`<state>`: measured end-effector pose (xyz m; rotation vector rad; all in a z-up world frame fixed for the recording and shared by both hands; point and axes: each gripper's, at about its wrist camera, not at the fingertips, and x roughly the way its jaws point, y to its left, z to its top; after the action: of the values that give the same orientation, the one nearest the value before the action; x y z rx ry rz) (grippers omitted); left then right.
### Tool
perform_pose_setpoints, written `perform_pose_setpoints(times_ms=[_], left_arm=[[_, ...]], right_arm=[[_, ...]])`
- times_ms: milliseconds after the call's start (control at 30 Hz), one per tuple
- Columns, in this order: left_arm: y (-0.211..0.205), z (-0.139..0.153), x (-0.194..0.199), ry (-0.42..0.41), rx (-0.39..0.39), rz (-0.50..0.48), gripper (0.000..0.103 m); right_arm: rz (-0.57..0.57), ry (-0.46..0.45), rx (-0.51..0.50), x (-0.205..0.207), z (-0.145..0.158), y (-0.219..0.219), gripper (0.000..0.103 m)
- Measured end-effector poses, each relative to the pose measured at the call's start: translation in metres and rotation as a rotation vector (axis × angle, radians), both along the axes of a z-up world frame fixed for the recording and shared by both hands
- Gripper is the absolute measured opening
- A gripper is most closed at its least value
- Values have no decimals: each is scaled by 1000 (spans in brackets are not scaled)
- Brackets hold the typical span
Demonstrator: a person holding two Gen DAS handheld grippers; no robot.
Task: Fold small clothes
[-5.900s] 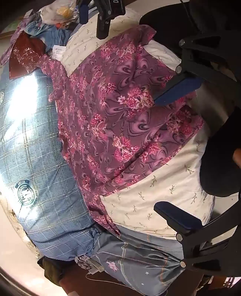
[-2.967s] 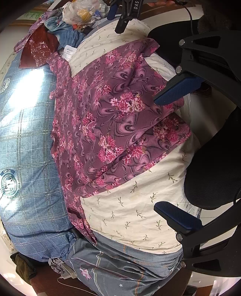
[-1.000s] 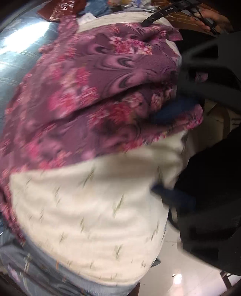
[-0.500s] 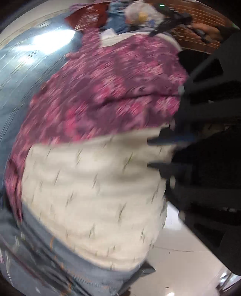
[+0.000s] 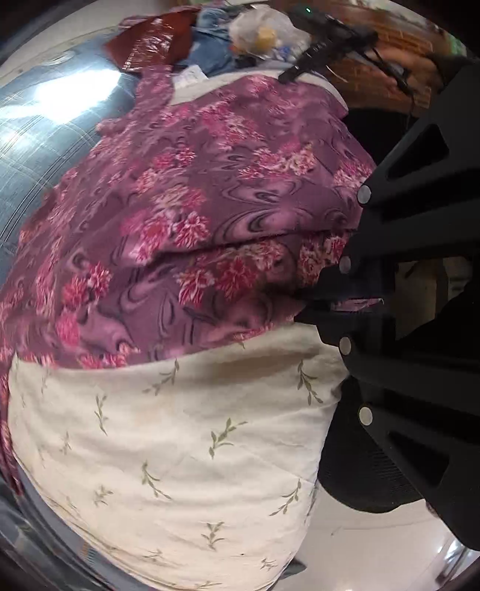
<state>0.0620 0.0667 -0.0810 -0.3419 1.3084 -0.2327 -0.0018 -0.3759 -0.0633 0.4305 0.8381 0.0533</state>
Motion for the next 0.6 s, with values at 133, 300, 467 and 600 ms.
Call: perform_pose_setpoints(times_ms=[133, 300, 467, 600], left_arm=[[27, 25, -7, -50, -21, 57, 2], [80, 61, -12, -150, 38, 145, 2], [110, 22, 0, -7, 28, 191, 3], [92, 46, 6, -87, 119, 93, 8]], right_arm=[[-6, -34, 50, -5, 12, -6, 2], [2, -56, 66, -13, 25, -9, 2], [-1, 129, 19, 6, -26, 6, 3], [-48, 84, 87, 4, -8, -8, 10]])
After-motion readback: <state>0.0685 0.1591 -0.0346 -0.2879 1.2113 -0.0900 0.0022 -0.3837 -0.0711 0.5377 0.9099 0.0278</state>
